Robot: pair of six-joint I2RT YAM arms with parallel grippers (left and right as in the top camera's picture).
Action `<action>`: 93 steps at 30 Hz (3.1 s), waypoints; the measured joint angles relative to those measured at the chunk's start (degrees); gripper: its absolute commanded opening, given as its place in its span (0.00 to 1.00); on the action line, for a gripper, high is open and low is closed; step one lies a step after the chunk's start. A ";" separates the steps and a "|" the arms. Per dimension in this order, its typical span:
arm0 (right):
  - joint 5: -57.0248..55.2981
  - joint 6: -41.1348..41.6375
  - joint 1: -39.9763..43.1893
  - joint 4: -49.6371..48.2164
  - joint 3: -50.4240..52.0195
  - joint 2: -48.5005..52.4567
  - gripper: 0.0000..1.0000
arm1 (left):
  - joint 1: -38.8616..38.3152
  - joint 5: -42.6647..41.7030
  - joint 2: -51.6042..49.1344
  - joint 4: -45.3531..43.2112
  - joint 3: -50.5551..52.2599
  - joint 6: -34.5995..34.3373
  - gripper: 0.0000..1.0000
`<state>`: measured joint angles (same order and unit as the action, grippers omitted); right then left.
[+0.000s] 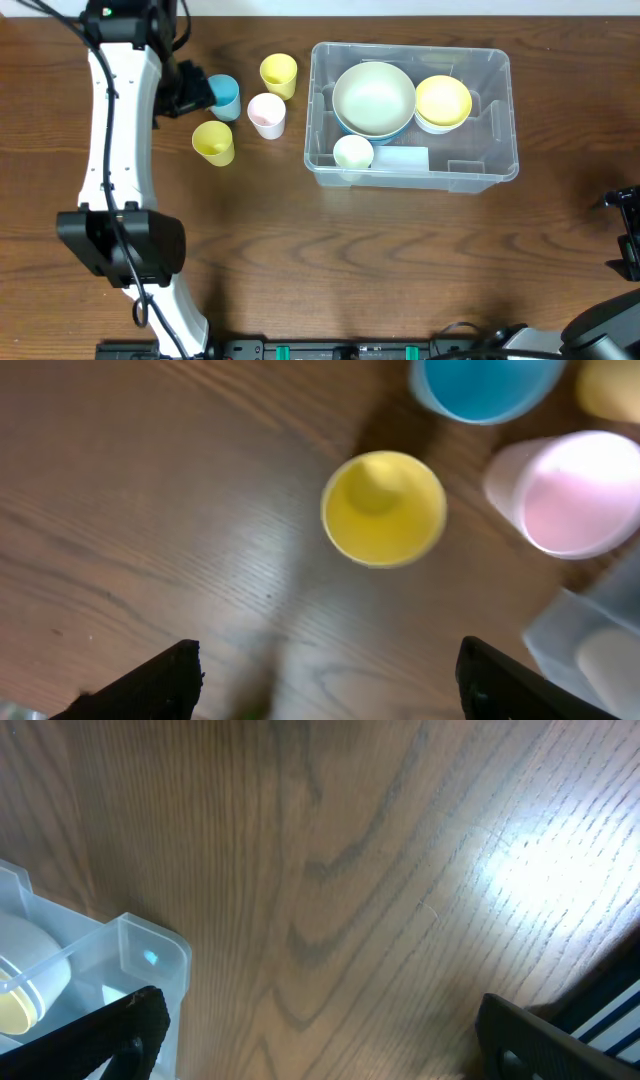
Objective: Pack container
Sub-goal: 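Move the left gripper toward the yellow cup, then grip the yellow cup with the left gripper and lift it, then carry the yellow cup over the bin and lower it onto the white cup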
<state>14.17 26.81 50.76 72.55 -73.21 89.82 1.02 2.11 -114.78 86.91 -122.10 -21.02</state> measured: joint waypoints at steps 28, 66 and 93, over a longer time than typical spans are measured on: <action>0.00 -0.02 0.00 0.00 0.00 0.00 0.99 | 0.59 -3.26 -0.11 -24.98 31.98 -3.41 0.64; 0.00 -0.02 0.00 0.02 0.00 0.00 0.99 | -26.14 -6.36 30.71 -25.86 19.74 -4.50 0.06; 0.00 -0.02 0.00 0.00 0.00 0.00 0.99 | -35.58 -2.51 6.78 -27.39 20.17 -4.52 0.06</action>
<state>14.17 26.79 50.76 72.55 -73.21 89.82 -34.57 -0.40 -108.01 59.53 -101.93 -25.54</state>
